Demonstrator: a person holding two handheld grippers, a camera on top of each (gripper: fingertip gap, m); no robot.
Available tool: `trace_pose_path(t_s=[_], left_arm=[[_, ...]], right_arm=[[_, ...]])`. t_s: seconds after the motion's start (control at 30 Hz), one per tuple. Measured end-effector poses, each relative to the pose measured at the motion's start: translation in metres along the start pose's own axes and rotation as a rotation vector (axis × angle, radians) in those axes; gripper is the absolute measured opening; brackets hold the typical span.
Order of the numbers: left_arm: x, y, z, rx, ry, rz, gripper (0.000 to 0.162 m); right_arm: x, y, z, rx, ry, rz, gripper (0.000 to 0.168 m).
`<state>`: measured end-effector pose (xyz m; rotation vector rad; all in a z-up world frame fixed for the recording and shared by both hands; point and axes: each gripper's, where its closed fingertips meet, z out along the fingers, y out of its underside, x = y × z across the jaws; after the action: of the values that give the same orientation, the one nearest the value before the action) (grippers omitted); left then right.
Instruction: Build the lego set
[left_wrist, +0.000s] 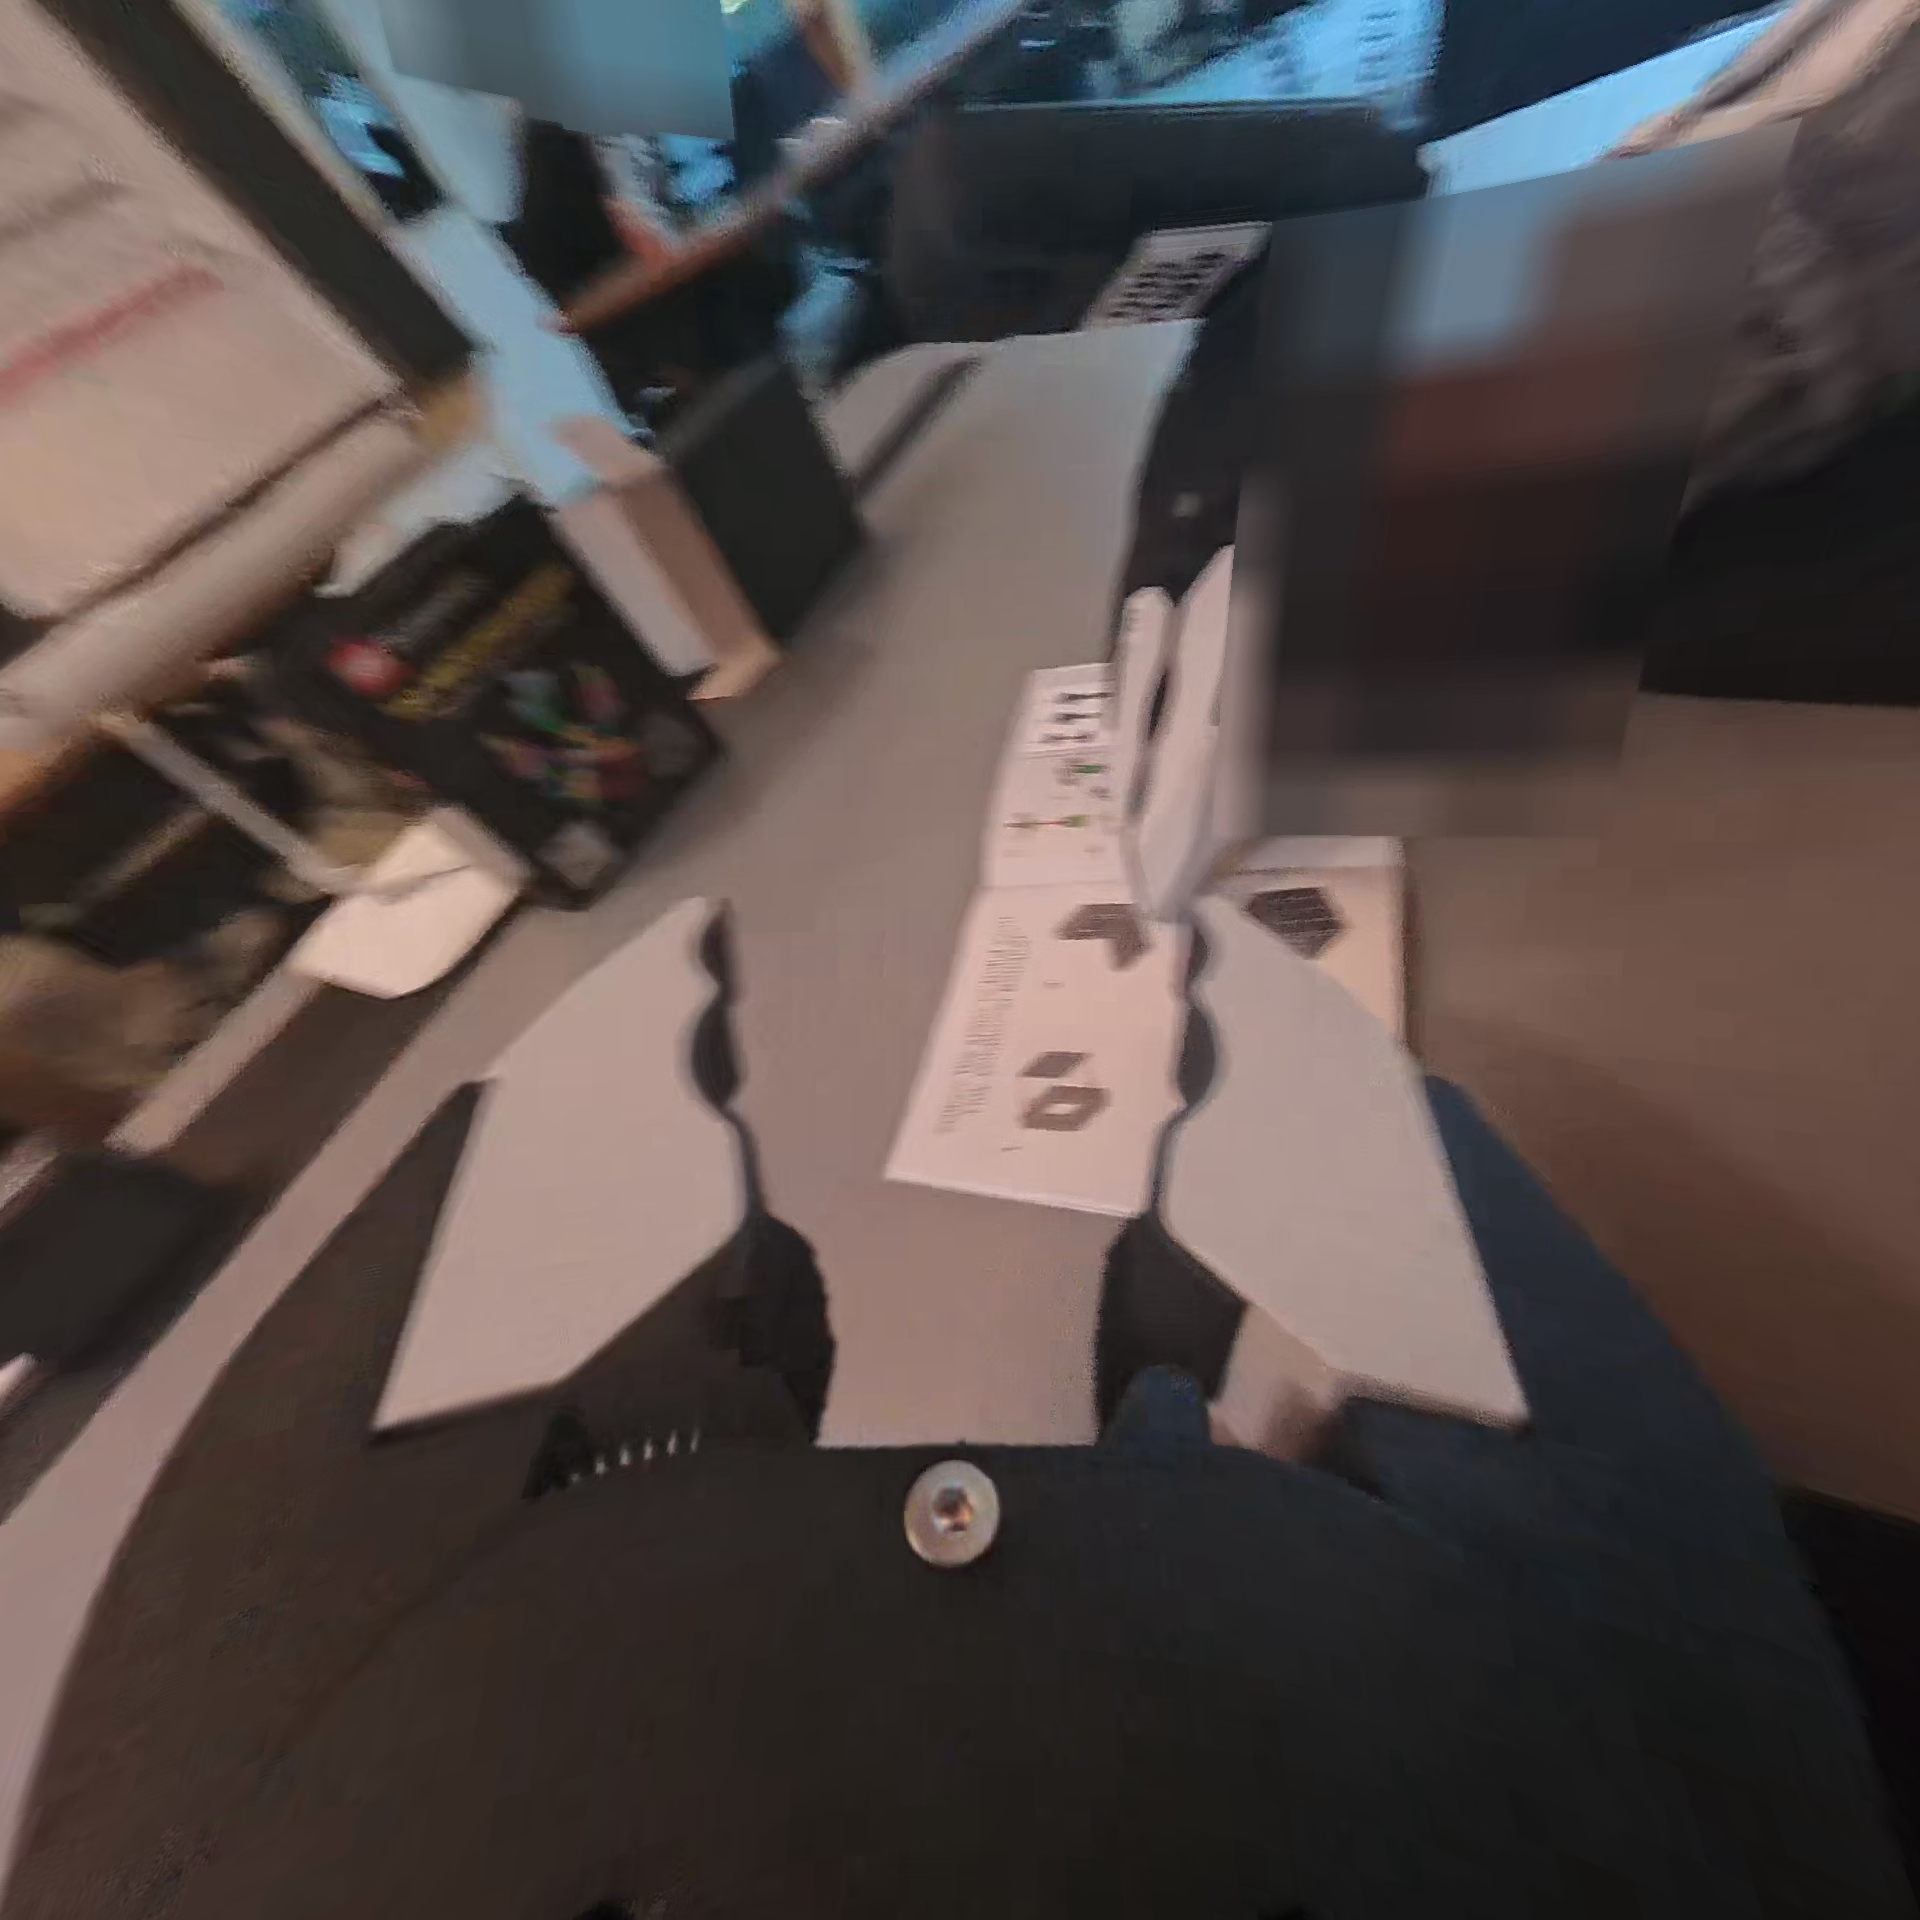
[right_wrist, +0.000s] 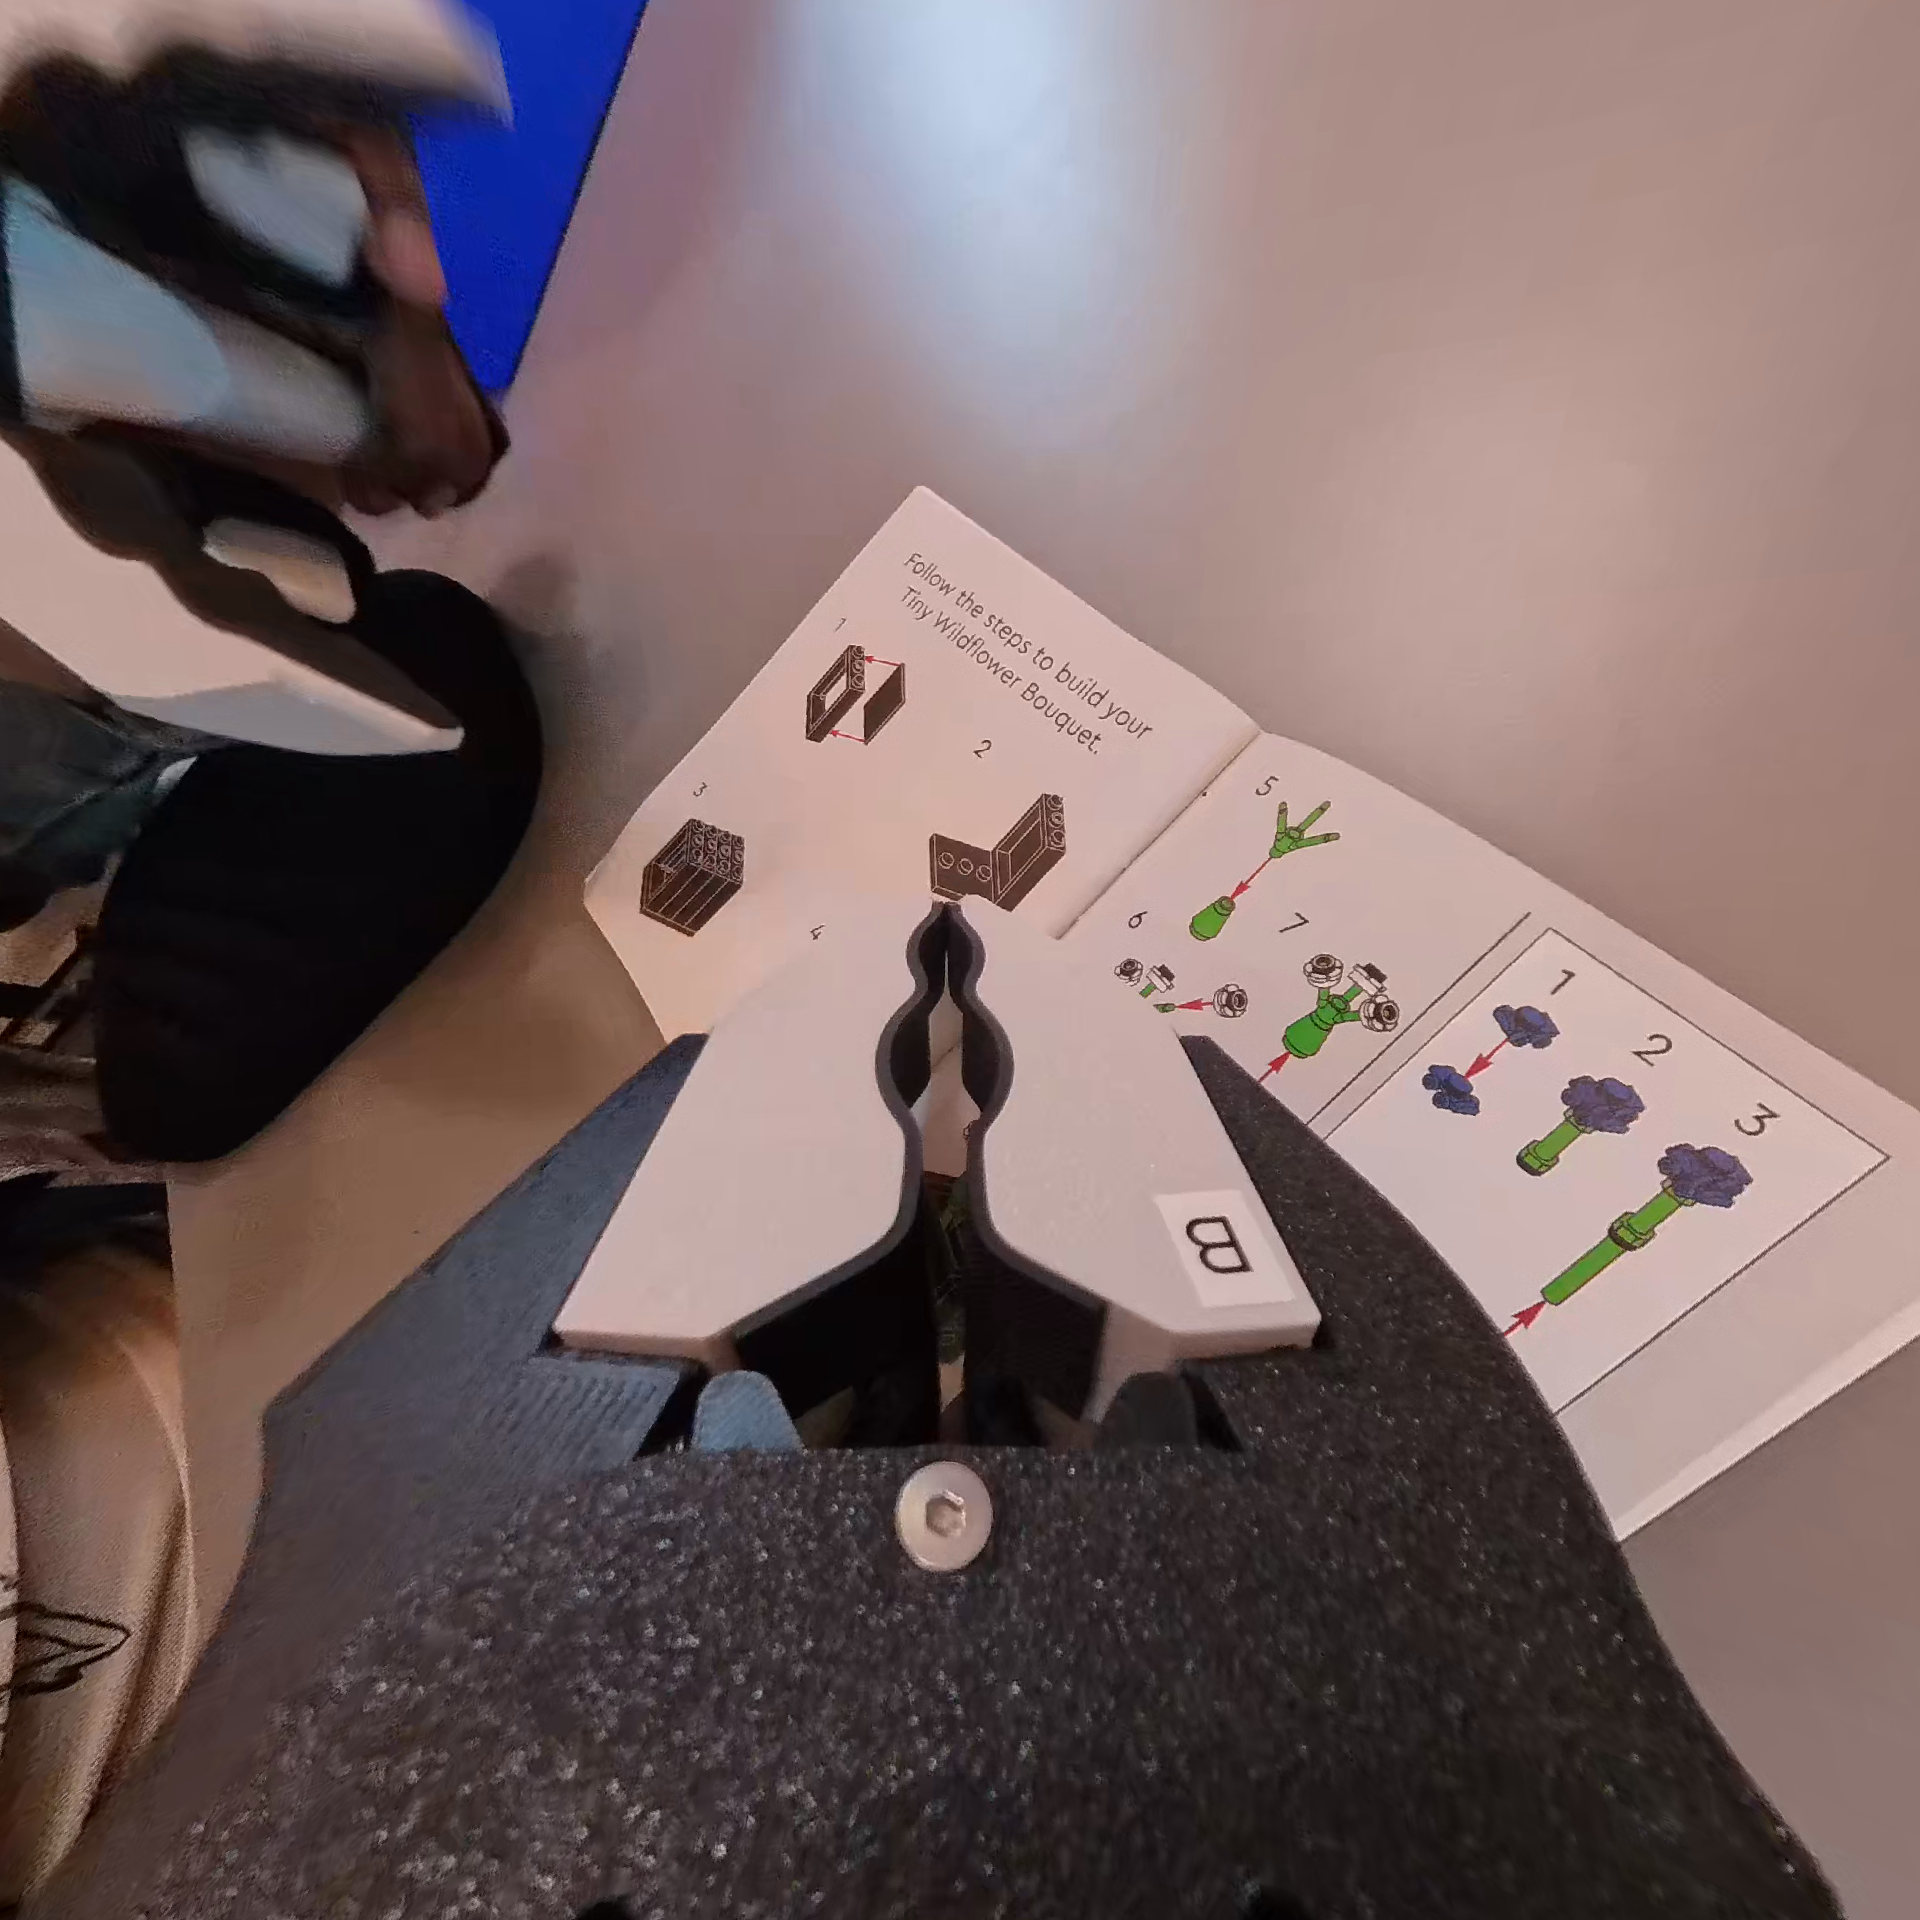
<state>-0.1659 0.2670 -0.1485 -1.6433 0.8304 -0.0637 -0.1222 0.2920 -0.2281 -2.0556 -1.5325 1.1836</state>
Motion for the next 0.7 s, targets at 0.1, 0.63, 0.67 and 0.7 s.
trace_pose_path(t_s=[0.1, 0.63, 0.67, 0.7], left_arm=[[-0.011, 0.006, -0.004, -0.058, -0.067, -0.090, 0.137], [0.091, 0.024, 0.075, -0.137, 0.440, 0.512, 0.001], [0.091, 0.024, 0.076, -0.136, 0.453, 0.465, 0.001], [0.091, 0.025, 0.076, -0.130, 0.462, 0.427, 0.001]], right_arm=[[0.001, -0.001, 0.001, 0.007, 0.000, -0.005, 0.000], [-0.001, -0.002, -0.001, 0.004, -0.201, 0.256, 0.000], [-0.001, -0.003, -0.001, 0.002, -0.228, 0.307, 0.000], [-0.001, -0.004, -0.002, -0.008, -0.258, 0.386, 0.000]])
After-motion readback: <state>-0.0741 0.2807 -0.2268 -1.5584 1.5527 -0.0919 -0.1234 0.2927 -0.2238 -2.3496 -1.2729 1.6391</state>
